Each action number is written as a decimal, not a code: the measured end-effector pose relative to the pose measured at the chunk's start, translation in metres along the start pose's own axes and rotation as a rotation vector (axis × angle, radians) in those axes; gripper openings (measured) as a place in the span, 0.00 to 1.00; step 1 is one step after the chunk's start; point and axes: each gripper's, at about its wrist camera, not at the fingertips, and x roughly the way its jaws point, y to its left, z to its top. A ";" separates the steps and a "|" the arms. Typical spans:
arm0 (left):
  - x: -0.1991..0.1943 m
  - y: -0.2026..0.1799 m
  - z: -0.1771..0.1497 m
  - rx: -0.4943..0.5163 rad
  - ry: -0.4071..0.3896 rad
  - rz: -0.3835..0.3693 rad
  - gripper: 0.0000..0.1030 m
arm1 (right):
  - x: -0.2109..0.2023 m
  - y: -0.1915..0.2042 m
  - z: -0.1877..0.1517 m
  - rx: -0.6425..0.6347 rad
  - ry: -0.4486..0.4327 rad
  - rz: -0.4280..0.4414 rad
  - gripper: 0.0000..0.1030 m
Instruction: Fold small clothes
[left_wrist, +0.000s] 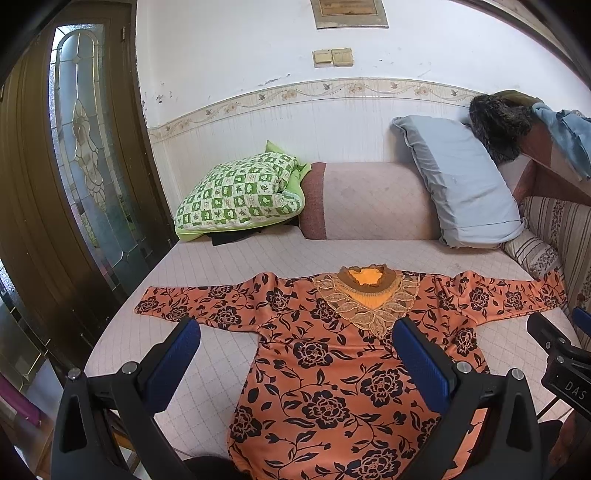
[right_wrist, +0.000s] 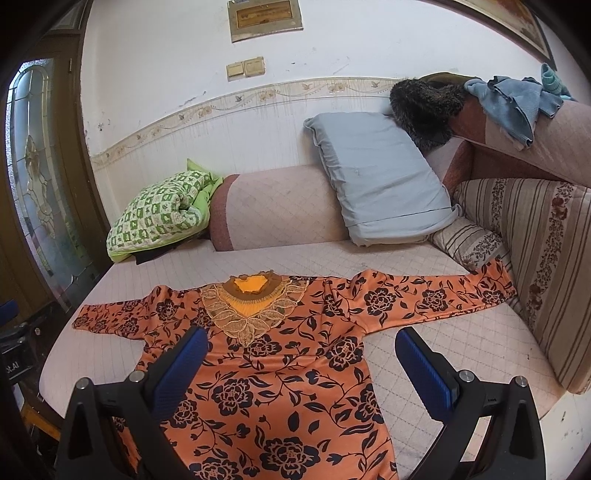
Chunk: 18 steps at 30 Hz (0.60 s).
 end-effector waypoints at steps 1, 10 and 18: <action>0.000 0.000 0.000 0.000 0.000 0.000 1.00 | 0.000 0.001 -0.001 -0.001 0.000 -0.001 1.00; 0.001 0.000 0.001 0.001 0.001 0.001 1.00 | 0.001 0.005 -0.002 -0.006 0.004 0.004 1.00; 0.004 -0.002 0.000 0.005 0.006 0.003 1.00 | 0.001 0.006 -0.003 -0.004 0.005 0.004 1.00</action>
